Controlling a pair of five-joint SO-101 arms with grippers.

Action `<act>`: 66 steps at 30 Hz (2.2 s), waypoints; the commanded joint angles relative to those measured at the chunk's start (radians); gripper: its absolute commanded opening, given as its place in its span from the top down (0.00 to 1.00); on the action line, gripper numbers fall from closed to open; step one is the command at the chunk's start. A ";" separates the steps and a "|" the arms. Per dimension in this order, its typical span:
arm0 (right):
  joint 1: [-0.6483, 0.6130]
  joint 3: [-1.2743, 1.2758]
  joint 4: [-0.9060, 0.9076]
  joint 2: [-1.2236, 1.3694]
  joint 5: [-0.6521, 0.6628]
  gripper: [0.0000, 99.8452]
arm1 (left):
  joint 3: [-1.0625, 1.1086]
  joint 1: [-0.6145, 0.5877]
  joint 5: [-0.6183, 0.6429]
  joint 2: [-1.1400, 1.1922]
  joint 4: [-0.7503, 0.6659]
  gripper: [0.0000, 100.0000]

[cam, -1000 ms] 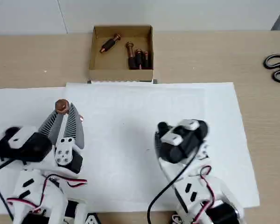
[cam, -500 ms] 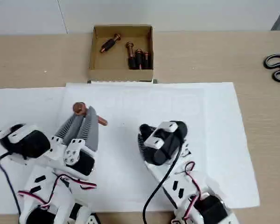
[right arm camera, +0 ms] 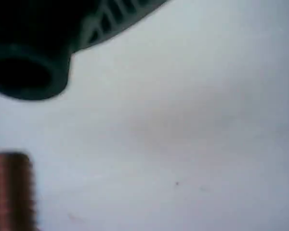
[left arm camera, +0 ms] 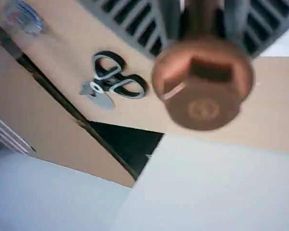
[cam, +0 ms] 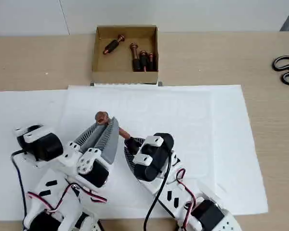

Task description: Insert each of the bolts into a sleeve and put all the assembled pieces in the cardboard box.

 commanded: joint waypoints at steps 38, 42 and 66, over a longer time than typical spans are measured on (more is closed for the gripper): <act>-0.008 -0.095 -0.021 -0.010 0.009 1.00 | 0.102 0.077 -0.083 -0.006 0.012 1.00; -0.008 -0.095 -0.021 -0.010 0.009 1.00 | 0.102 0.207 -0.083 -0.006 0.101 1.00; -0.008 -0.095 -0.021 -0.010 0.009 1.00 | 0.162 0.222 -0.147 -0.006 0.158 0.99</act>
